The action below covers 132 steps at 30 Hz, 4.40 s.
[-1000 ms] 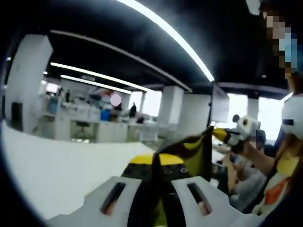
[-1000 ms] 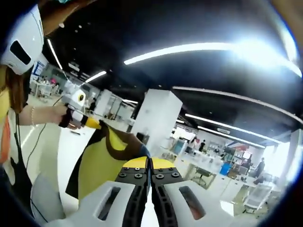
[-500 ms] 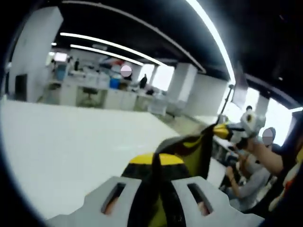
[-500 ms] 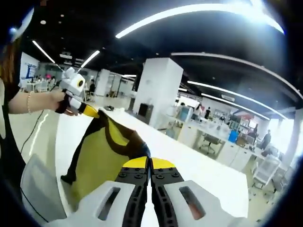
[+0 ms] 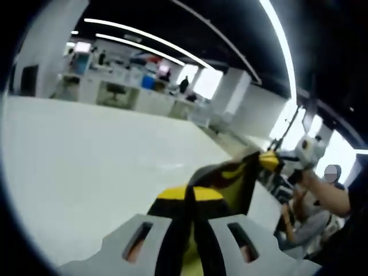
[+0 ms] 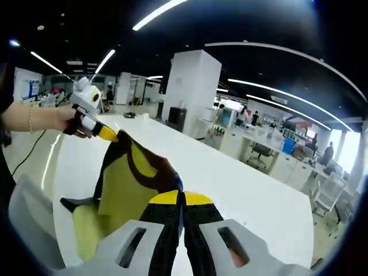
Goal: Fold the garment on the visible template until the final outline fits inside the template.
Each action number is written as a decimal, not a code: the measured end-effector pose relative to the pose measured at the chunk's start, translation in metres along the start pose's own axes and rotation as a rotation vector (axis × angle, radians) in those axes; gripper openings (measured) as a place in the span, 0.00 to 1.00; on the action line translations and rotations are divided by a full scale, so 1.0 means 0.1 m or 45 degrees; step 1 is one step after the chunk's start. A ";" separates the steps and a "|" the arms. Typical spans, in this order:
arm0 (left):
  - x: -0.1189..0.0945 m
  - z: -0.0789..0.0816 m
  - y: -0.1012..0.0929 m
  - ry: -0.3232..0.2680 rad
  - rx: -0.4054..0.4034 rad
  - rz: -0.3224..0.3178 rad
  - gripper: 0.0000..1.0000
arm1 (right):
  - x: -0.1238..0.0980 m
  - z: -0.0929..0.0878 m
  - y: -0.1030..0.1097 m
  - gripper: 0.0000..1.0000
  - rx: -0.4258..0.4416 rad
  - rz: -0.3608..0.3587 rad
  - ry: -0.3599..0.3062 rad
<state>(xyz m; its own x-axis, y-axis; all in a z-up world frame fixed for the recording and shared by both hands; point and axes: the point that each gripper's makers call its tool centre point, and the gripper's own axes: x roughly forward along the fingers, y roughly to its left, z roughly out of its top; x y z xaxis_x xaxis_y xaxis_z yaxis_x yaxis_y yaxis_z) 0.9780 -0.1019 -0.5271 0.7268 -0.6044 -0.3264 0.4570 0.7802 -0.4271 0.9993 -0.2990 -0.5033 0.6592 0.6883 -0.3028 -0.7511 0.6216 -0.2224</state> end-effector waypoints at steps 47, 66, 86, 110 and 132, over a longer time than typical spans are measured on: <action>1.26 -0.43 1.29 0.245 -0.208 0.110 0.00 | 1.55 -1.26 -0.59 0.01 0.092 0.033 0.271; 1.51 -0.60 1.60 0.318 -0.222 0.120 0.00 | 1.83 -1.58 -0.67 0.01 0.110 0.048 0.340; 1.72 -0.84 1.91 0.379 -0.322 0.150 0.00 | 2.11 -1.90 -0.71 0.01 0.101 0.072 0.437; 1.88 -1.06 2.04 0.457 -0.326 0.173 0.00 | 2.31 -2.16 -0.73 0.01 0.075 0.085 0.498; 1.93 -1.10 2.14 0.494 -0.277 0.181 0.00 | 2.39 -2.28 -0.72 0.01 -0.044 0.102 0.538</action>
<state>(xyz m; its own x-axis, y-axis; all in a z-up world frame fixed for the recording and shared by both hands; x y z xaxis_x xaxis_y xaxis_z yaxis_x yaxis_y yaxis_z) 1.1600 -0.0691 -0.7743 0.5100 -0.5421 -0.6679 0.2189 0.8327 -0.5087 1.2030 -0.2641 -0.7707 0.5319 0.5158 -0.6716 -0.8047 0.5548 -0.2113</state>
